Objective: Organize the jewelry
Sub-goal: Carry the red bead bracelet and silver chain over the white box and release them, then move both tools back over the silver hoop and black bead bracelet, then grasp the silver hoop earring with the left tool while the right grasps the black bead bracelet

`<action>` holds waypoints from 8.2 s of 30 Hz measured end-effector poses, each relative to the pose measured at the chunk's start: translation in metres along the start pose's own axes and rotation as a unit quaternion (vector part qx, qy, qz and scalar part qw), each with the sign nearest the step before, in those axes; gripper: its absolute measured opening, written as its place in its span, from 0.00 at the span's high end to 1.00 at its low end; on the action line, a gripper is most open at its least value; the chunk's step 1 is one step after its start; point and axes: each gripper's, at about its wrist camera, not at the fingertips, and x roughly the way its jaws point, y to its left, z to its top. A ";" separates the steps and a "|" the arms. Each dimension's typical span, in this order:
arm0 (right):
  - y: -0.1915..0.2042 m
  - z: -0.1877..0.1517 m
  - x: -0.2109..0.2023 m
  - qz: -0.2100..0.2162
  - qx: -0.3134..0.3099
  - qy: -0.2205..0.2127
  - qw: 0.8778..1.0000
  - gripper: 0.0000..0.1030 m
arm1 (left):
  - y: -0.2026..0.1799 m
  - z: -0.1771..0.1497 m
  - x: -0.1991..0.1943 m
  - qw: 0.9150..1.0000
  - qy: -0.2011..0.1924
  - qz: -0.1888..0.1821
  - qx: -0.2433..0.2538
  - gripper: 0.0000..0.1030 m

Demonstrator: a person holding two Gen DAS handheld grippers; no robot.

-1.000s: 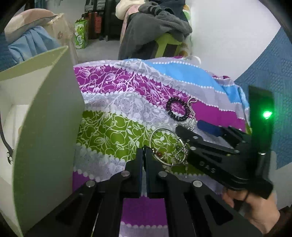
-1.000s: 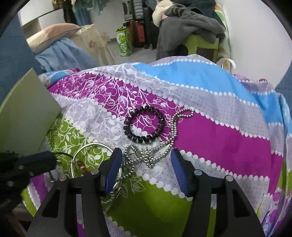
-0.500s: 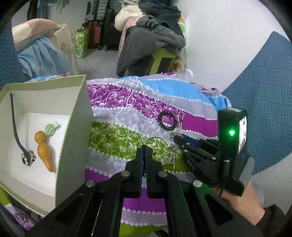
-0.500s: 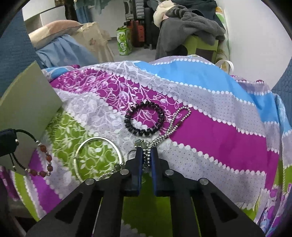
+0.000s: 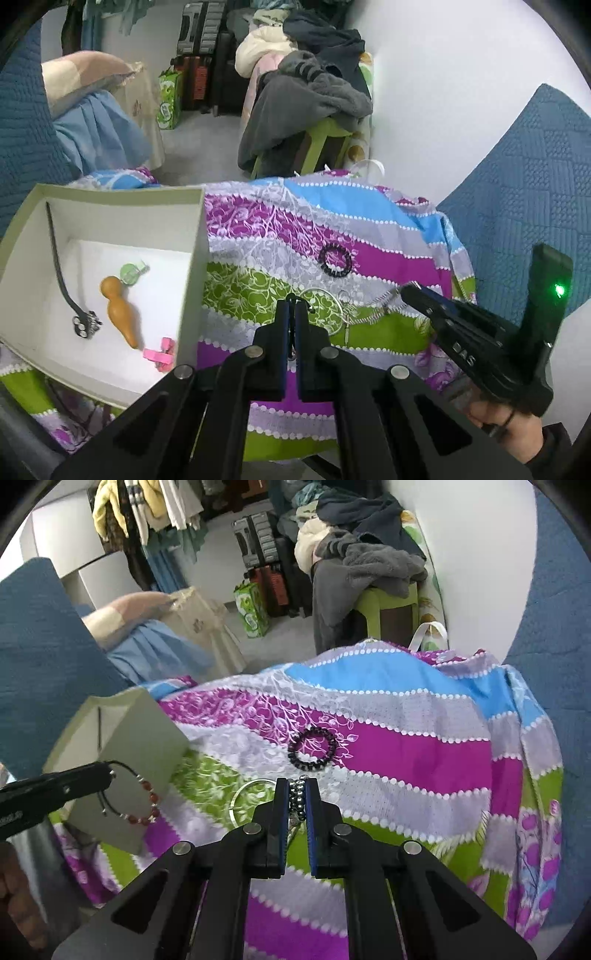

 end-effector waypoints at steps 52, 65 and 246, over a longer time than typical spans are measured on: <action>0.201 0.107 -0.159 -0.066 -0.045 -0.100 0.992 0.94 | 0.110 0.079 -0.232 0.993 -0.113 0.009 0.015 0.99; 0.260 0.119 -0.088 -0.035 -0.063 -0.077 0.994 0.94 | 0.185 0.087 -0.199 0.996 -0.087 0.027 -0.004 0.99; -0.030 0.025 0.136 -0.048 -0.059 0.069 0.995 0.92 | -0.043 -0.007 0.170 0.992 0.061 0.051 0.100 0.94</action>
